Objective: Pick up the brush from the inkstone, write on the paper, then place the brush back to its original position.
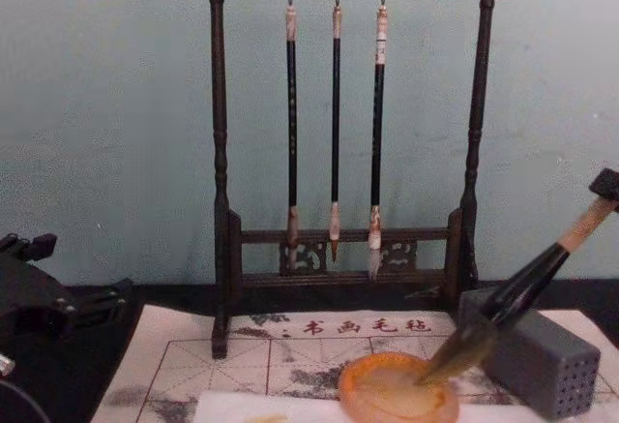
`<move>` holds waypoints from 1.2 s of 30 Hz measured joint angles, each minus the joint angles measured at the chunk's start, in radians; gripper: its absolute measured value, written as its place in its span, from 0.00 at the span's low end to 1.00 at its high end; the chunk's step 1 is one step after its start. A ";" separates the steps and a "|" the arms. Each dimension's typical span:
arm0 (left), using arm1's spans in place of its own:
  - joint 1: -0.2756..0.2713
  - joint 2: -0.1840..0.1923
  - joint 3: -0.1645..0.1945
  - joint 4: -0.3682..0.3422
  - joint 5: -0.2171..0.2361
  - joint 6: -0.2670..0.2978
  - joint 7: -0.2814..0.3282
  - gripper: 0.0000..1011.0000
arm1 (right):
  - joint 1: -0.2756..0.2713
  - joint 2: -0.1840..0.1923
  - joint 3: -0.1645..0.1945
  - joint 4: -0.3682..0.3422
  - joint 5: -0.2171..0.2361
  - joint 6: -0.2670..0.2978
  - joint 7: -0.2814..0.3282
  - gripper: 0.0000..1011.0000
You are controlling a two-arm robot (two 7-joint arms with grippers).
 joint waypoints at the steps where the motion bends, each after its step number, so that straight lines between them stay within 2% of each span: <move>1: 0.000 0.000 0.000 0.000 0.000 0.000 0.000 0.99 | 0.004 -0.001 -0.003 0.004 -0.001 -0.002 -0.003 0.19; 14: 0.000 0.000 0.000 0.000 0.000 0.000 0.000 0.99 | 0.055 -0.025 -0.037 0.040 -0.036 -0.032 -0.039 0.19; 36: 0.000 0.000 0.000 0.000 0.000 0.000 0.000 0.99 | 0.121 -0.090 -0.063 0.124 -0.094 -0.028 -0.080 0.19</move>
